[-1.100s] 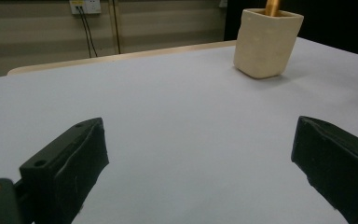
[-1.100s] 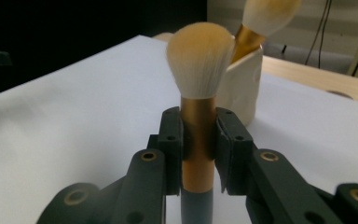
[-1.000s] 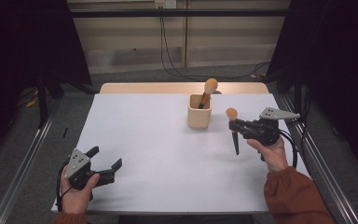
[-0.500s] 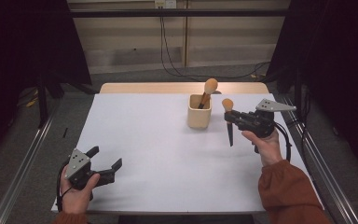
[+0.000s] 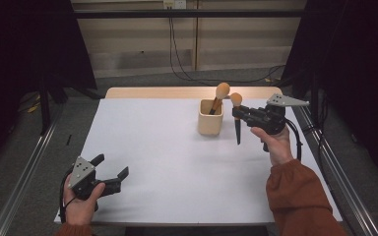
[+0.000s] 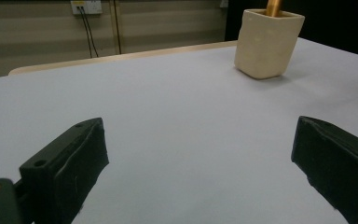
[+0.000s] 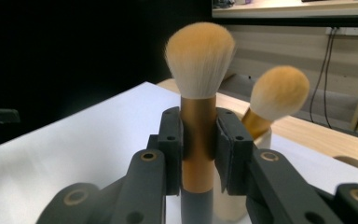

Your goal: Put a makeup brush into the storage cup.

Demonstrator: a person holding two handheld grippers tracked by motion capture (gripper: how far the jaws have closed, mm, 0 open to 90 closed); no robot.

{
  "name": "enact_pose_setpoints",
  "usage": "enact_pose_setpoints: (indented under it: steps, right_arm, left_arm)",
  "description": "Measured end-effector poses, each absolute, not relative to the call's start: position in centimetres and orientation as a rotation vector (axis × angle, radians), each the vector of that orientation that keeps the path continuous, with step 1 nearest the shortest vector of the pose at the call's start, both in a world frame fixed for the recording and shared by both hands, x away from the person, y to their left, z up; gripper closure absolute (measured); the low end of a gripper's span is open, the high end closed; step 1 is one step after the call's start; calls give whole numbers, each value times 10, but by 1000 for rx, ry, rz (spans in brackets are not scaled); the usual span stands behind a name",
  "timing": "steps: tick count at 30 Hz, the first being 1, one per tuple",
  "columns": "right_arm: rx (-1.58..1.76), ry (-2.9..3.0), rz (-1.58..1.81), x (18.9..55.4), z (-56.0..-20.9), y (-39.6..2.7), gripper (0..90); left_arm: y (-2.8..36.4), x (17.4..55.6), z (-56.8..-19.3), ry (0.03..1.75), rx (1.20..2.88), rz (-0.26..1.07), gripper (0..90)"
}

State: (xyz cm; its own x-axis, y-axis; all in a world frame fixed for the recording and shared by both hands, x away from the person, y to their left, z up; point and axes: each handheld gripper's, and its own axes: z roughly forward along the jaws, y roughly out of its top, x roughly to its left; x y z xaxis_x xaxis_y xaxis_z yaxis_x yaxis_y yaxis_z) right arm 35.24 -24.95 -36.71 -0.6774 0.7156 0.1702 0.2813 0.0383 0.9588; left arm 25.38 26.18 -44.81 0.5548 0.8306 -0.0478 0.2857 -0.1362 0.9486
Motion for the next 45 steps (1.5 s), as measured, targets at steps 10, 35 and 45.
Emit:
enact_pose_setpoints:
  steps: [10,35,45]
  right_arm:
    - [984,1943,1679,367,-352,-243,744]
    - [959,1891,1683,399,-323,-228,744]
    - [940,1889,1685,410,-315,-214,744]
  left_arm:
    - [262,254,-448,946,1689,620,34]
    - [261,254,-448,941,1696,615,34]
    - [262,254,-448,941,1696,614,34]
